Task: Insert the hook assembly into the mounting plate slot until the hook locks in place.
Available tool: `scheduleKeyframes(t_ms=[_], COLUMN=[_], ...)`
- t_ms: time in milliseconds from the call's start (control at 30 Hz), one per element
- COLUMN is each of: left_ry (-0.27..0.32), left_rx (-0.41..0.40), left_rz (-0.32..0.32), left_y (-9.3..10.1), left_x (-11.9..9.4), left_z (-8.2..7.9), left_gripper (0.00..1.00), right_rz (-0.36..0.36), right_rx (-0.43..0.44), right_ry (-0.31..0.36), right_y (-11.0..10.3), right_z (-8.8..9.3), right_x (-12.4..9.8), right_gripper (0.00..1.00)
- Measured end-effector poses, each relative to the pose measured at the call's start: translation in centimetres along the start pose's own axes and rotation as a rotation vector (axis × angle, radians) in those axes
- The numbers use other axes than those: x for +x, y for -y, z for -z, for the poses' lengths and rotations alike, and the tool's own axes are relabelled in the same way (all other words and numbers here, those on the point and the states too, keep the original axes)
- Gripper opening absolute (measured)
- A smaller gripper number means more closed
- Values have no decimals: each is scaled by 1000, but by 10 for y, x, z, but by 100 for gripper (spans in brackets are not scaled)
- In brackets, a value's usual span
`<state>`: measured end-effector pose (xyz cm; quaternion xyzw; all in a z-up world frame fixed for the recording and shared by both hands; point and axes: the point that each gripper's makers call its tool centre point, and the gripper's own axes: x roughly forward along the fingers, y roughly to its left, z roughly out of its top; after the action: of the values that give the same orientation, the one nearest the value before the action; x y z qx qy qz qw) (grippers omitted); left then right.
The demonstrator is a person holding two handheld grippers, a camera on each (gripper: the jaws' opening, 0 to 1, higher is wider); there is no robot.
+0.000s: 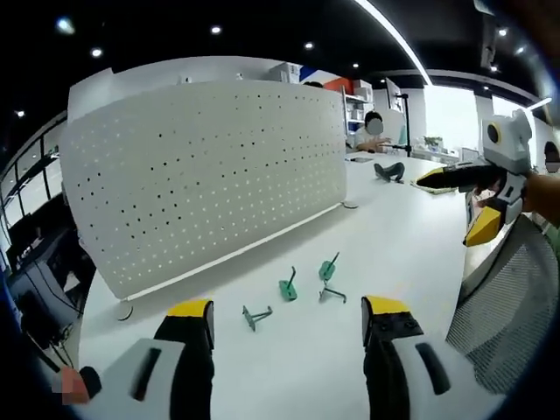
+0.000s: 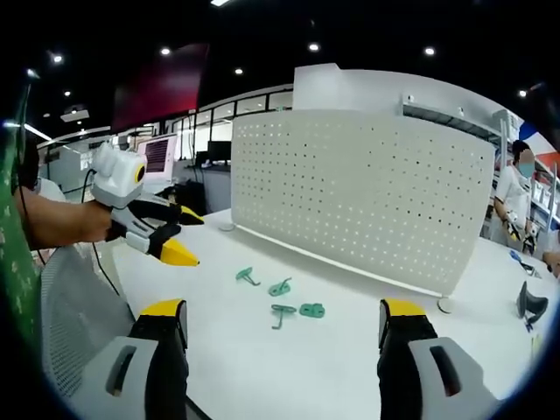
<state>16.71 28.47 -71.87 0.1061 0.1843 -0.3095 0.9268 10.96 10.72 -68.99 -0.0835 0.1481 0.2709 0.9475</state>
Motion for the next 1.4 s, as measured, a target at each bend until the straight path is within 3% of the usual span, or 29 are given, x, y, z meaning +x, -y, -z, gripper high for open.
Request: scheduleKeyframes(t_ms=[367, 600, 1400], left_ry=[-49, -73, -184], left_rx=[8, -34, 4], left_rz=[-13, -21, -9], left_y=[-12, -23, -35], left_x=[18, 29, 66], left_z=[11, 17, 50], left_gripper=[64, 59, 44], right_rz=[7, 10, 19], right_rx=[2, -3, -1], right_ry=[-13, -24, -36], right_y=[1, -1, 1], right_z=[10, 17, 22], right_x=[1, 2, 5], right_gripper=[91, 91, 89])
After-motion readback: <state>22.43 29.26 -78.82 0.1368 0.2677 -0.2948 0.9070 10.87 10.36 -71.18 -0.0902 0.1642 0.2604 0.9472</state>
